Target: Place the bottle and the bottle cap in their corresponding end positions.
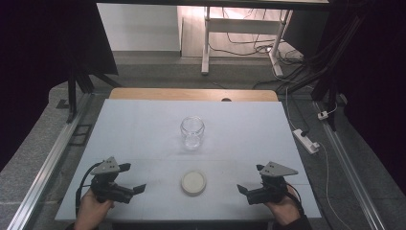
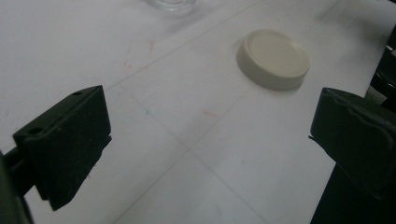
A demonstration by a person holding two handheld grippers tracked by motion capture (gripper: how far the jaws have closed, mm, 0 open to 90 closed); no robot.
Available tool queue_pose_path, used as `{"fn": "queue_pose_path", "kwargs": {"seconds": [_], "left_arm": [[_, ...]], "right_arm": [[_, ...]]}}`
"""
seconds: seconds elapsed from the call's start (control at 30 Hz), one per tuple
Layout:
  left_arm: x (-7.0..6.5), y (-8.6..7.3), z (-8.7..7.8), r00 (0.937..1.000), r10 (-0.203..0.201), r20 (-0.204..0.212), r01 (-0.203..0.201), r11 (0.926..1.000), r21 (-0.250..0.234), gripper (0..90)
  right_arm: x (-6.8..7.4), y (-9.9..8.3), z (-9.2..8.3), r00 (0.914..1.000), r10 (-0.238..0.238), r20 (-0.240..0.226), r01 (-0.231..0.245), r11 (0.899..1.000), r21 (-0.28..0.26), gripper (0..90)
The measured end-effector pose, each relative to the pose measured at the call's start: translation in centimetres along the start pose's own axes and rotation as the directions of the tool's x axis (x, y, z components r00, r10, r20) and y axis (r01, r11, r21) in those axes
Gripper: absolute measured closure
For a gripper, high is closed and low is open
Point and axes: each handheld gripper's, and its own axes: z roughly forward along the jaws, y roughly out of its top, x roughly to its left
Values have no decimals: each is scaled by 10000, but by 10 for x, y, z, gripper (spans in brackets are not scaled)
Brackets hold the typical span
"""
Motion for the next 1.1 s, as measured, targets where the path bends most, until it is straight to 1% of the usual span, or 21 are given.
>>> {"fn": "queue_pose_path", "kwargs": {"seconds": [0.07, 0.17, 0.27, 0.4, 0.5, 0.57, 0.67, 0.73, 0.77, 0.83, 0.87, 0.97, 1.1], "left_arm": [[1, -7, -3, 9997, -122, -229, 126, 9998, 158, 0], [2, -16, -7, 9978, -182, -636, 209, 9989, 421, 0], [4, -24, -12, 9955, -354, -880, 406, 9975, 580, 0], [5, -35, -21, 9891, -532, -1374, 652, 9943, 842, 0], [6, -42, -26, 9821, -659, -1765, 850, 9911, 1026, 0], [7, -46, -29, 9790, -823, -1865, 1038, 9886, 1090, 0], [8, -52, -31, 9745, -932, -2040, 1188, 9859, 1175, 0], [8, -53, -34, 9715, -957, -2169, 1226, 9859, 1142, 0], [8, -54, -35, 9709, -982, -2182, 1257, 9853, 1159, 0], [7, -56, -36, 9655, -987, -2411, 1327, 9827, 1292, 0], [6, -57, -37, 9639, -966, -2480, 1329, 9820, 1340, 0], [6, -59, -40, 9614, -1036, -2550, 1416, 9806, 1355, 0], [7, -59, -39, 9625, -1089, -2486, 1468, 9793, 1392, 0]], "right_arm": [[-3, -4, -4, 9999, 95, 142, -95, 9999, 36, 0], [-6, -9, -10, 9991, 269, 327, -272, 9996, 90, 0], [-9, -14, -15, 9977, 462, 487, -471, 9988, 157, 0], [-11, -21, -22, 9953, 674, 700, -694, 9972, 265, 0], [-12, -25, -26, 9929, 872, 804, -901, 9954, 332, 0], [-13, -28, -28, 9915, 960, 876, -999, 9941, 419, 0], [-14, -33, -30, 9892, 1108, 960, -1169, 9914, 595, 0], [-15, -35, -30, 9880, 1151, 1032, -1233, 9894, 762, 0], [-15, -37, -31, 9872, 1192, 1055, -1283, 9881, 846, 0], [-15, -37, -33, 9857, 1257, 1124, -1355, 9872, 844, 0], [-15, -38, -34, 9852, 1299, 1122, -1399, 9863, 871, 0], [-16, -40, -35, 9833, 1433, 1119, -1552, 9821, 1065, 0], [-17, -40, -35, 9816, 1579, 1074, -1701, 9785, 1162, 0]]}}
